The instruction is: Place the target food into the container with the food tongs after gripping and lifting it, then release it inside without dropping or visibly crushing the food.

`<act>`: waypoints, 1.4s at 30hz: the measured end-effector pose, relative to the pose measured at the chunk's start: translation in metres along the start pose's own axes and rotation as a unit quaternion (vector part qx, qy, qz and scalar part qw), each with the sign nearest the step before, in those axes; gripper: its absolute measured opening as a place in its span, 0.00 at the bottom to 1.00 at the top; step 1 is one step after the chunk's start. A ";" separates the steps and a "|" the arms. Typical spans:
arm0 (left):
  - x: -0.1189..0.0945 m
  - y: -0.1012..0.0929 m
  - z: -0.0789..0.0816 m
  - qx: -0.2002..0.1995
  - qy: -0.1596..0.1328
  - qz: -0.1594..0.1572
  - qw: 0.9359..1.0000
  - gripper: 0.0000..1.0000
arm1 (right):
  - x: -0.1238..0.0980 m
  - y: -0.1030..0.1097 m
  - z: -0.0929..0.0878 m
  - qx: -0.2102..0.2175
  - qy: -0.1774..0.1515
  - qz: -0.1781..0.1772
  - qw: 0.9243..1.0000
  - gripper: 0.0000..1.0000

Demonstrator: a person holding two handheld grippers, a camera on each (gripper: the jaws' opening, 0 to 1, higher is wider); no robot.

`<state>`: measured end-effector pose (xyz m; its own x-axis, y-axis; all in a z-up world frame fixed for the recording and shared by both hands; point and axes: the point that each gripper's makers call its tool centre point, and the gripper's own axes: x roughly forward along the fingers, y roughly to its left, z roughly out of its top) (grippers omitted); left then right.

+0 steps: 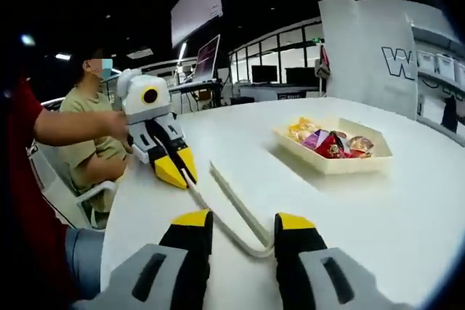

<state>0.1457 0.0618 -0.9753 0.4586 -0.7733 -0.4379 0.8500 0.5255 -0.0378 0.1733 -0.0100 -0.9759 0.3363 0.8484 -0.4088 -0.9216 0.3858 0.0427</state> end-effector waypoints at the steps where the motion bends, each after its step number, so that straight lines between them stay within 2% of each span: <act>1: 0.000 0.005 0.000 0.010 0.002 0.009 1.000 0.05 | -0.001 -0.003 -0.002 0.004 0.006 -0.008 1.000 0.24; 2: -0.001 0.011 0.000 0.010 0.003 0.022 1.000 0.05 | -0.001 -0.004 0.001 -0.006 -0.005 -0.011 1.000 0.22; 4: -0.001 0.018 0.001 0.002 0.008 0.031 0.999 0.07 | -0.001 -0.006 0.000 -0.001 -0.003 -0.018 1.000 0.20; 10: 0.001 0.026 0.002 0.004 0.020 0.057 0.998 0.08 | 0.004 -0.011 0.001 -0.034 0.002 -0.037 0.999 0.19; 17: 0.000 0.025 0.001 -0.005 0.007 0.071 0.997 0.08 | 0.002 -0.016 0.000 -0.025 0.008 -0.042 0.999 0.23; 20: -0.001 0.024 0.001 -0.004 0.007 0.073 0.997 0.08 | 0.002 -0.013 -0.001 -0.019 0.008 -0.036 0.999 0.19; 22: 0.000 0.022 0.002 -0.009 0.012 0.074 0.997 0.08 | 0.001 -0.014 -0.002 -0.023 0.010 -0.042 0.999 0.20; 24: -0.001 0.021 0.001 -0.004 0.016 0.074 0.997 0.08 | 0.000 -0.012 -0.001 0.006 0.004 -0.038 0.999 0.22; 26: -0.003 0.023 0.002 -0.017 0.019 0.076 0.997 0.09 | -0.003 -0.014 0.000 0.012 0.000 -0.039 0.999 0.26; 27: -0.005 0.023 0.004 -0.026 0.014 0.073 0.997 0.12 | -0.005 -0.014 0.000 0.012 0.000 -0.042 0.999 0.27; 29: -0.012 0.023 0.015 -0.042 -0.016 0.074 0.996 0.22 | -0.011 -0.012 0.003 0.015 -0.012 -0.046 0.999 0.29; 31: -0.020 0.029 0.019 -0.033 -0.022 0.097 0.995 0.36 | -0.018 -0.011 0.009 0.011 -0.035 -0.060 0.998 0.31; 32: -0.023 0.032 0.021 -0.016 -0.024 0.107 0.994 0.41 | -0.020 -0.011 0.010 0.011 -0.042 -0.063 0.997 0.31; 33: -0.025 0.031 0.021 -0.014 -0.026 0.112 0.993 0.47 | -0.022 -0.009 0.010 0.011 -0.041 -0.066 0.997 0.32; 35: -0.027 0.025 0.022 -0.036 -0.028 0.110 0.993 0.56 | -0.025 -0.006 0.011 0.009 -0.046 -0.071 0.996 0.33; 37: -0.029 0.020 0.023 -0.038 -0.036 0.111 0.992 0.69 | -0.028 -0.001 0.014 0.008 -0.042 -0.077 0.996 0.35; 39: -0.029 0.016 0.024 -0.048 -0.040 0.119 0.991 0.82 | -0.031 -0.001 0.022 0.013 -0.050 -0.087 0.995 0.39; 42: -0.030 0.012 0.023 -0.056 -0.041 0.124 0.990 0.89 | -0.035 -0.002 0.033 0.012 -0.064 -0.103 0.993 0.51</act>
<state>0.1481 0.0834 -0.9423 0.6736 -0.6386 -0.3721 0.6758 0.7360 -0.0397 0.1703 -0.0281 -0.9315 0.5405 0.7894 -0.2912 -0.8263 0.5633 -0.0067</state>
